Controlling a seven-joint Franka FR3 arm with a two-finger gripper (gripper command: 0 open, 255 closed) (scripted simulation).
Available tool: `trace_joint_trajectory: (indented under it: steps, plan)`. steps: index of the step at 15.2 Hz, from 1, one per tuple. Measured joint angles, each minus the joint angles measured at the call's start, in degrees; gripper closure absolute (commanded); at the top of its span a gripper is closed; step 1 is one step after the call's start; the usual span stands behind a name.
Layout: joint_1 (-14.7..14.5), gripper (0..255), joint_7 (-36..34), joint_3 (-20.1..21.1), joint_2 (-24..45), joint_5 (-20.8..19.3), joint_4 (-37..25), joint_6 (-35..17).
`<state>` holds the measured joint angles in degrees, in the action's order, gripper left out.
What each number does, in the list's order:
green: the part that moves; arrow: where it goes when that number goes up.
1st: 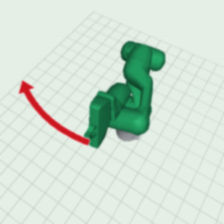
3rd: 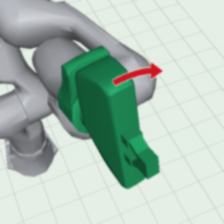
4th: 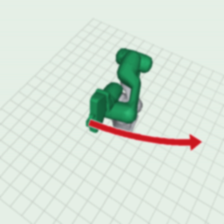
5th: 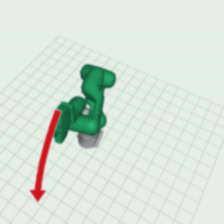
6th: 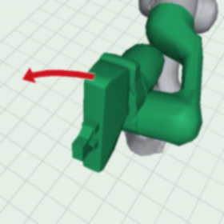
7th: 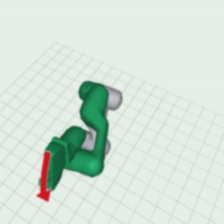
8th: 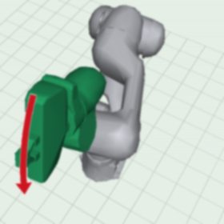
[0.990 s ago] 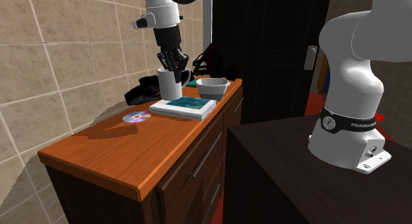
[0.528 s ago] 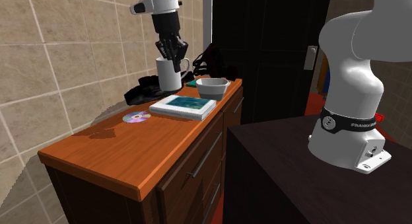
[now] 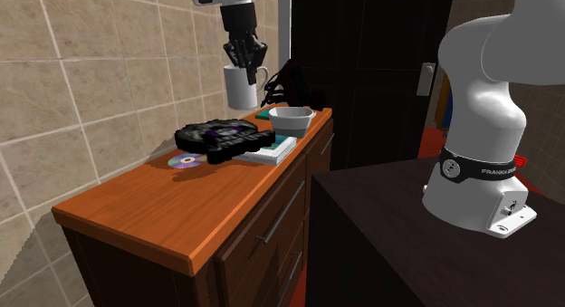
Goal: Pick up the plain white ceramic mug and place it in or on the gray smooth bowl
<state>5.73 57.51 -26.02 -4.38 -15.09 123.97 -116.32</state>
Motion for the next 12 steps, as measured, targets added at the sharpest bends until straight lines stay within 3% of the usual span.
trace_joint_trajectory:
  steps: [8, 12]
  plan:
    - [5.43, 255, 8.79, -5.87, -4.81, -3.99, 4.1, -1.96]
    - [7.86, 255, 14.48, -9.32, -4.37, -4.4, 2.99, -2.71]
